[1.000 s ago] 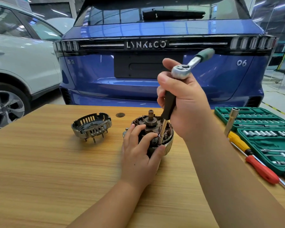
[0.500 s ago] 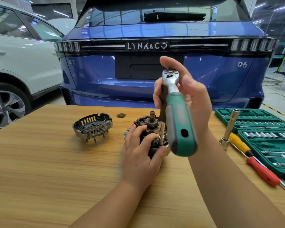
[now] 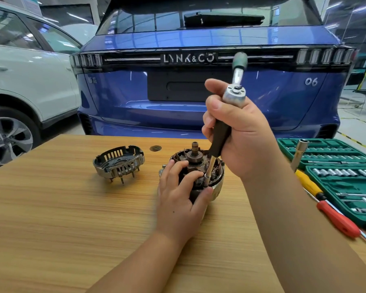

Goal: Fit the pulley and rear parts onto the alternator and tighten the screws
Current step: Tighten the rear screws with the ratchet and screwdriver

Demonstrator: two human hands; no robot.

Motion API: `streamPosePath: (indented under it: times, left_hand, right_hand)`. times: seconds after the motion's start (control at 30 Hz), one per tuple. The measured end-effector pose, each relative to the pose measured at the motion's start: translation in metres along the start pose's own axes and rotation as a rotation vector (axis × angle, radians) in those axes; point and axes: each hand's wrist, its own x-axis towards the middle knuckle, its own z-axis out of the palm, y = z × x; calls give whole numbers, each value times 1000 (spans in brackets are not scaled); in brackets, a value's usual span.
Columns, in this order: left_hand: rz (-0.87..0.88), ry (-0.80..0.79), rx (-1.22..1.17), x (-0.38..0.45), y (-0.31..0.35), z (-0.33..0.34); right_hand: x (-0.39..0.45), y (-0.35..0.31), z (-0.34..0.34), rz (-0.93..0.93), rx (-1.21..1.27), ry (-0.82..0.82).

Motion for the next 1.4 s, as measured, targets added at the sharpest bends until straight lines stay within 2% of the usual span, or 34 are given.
streamPosePath:
  times: [0.13,0.33,0.43,0.5,0.63,0.7,0.87,0.93,1.0,1.07,1.17,1.27,1.4]
  left_hand:
    - [6,-9,-2,1,-1,-1]
    - [9,11,9,0,1,1]
    - [1,5,16,1,2,0]
    - [-33,-27,25,1,4,-2]
    - [-33,-30,2,0,5,-2]
    - [-32,-13,-5,0,6,-3]
    - [-4,5,11,-1,3,-1]
    - [-5,-10,10,-1,1,-1]
    - [-2,-14,4,0,0,-2]
    - [-2,-4,-2,0,1,-1]
    - [-4,14,5,0,3,0]
    - [-3,19,-3,-1,5,0]
    - [-32,-19,-16,1,4,-2]
  right_hand:
    - [1,8,0,-56,13,26]
    - [1,17,5,-369,-295,88]
    - [4,18,3,-425,-318,95]
    - [5,18,1,-375,-243,22]
    - [4,13,-4,-149,105,-234]
    - [4,11,-3,-112,124,-167]
    - [2,9,4,-163,-166,265]
    - [3,8,1,-149,-181,371]
    - [4,6,-3,-64,-84,298]
    - [4,6,-6,-14,45,118]
    - [2,12,-1,-202,-90,-6]
    - [2,22,9,-403,-309,34]
    - [1,26,15,-488,-371,102]
